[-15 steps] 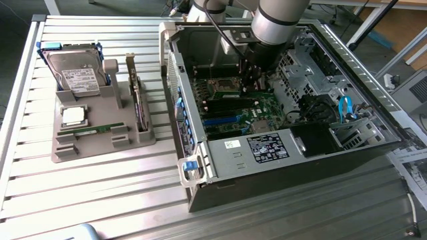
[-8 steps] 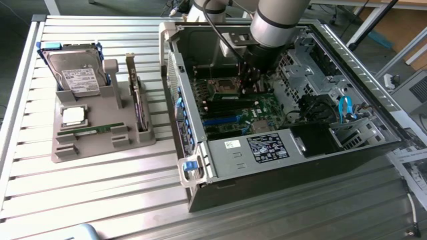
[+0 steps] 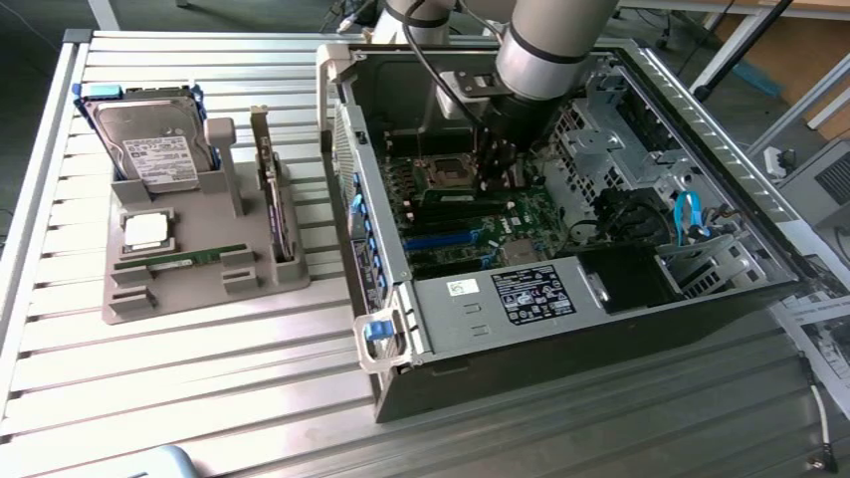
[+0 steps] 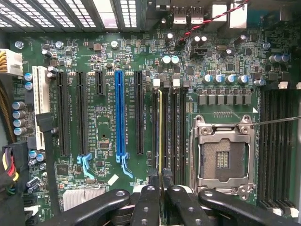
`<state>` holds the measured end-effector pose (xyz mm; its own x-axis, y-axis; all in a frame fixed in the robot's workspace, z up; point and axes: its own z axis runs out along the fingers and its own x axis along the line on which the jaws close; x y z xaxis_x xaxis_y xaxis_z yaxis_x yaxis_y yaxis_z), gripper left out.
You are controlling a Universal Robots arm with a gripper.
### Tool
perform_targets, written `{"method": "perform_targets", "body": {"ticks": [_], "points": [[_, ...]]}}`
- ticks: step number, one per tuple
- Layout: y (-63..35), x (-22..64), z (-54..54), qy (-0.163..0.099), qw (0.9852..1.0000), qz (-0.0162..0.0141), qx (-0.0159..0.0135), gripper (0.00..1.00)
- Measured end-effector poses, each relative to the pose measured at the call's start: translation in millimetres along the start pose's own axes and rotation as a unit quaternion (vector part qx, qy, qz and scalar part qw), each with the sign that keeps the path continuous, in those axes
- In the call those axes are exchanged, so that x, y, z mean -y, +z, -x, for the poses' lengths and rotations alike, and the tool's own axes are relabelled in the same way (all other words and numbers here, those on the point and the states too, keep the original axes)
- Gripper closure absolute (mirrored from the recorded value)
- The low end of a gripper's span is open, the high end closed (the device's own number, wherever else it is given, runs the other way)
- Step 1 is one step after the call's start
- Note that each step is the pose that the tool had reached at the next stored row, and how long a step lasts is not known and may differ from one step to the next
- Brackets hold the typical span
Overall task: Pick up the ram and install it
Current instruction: 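Insert the ram into the slot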
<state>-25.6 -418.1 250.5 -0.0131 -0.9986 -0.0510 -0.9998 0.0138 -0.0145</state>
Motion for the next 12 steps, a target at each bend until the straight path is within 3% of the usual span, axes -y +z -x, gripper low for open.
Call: {"method": "perform_targets", "body": {"ticks": [12], "points": [[9.6,-0.2,-0.5,0.000,1.0000,0.0000,0.0000,0.87]]}}
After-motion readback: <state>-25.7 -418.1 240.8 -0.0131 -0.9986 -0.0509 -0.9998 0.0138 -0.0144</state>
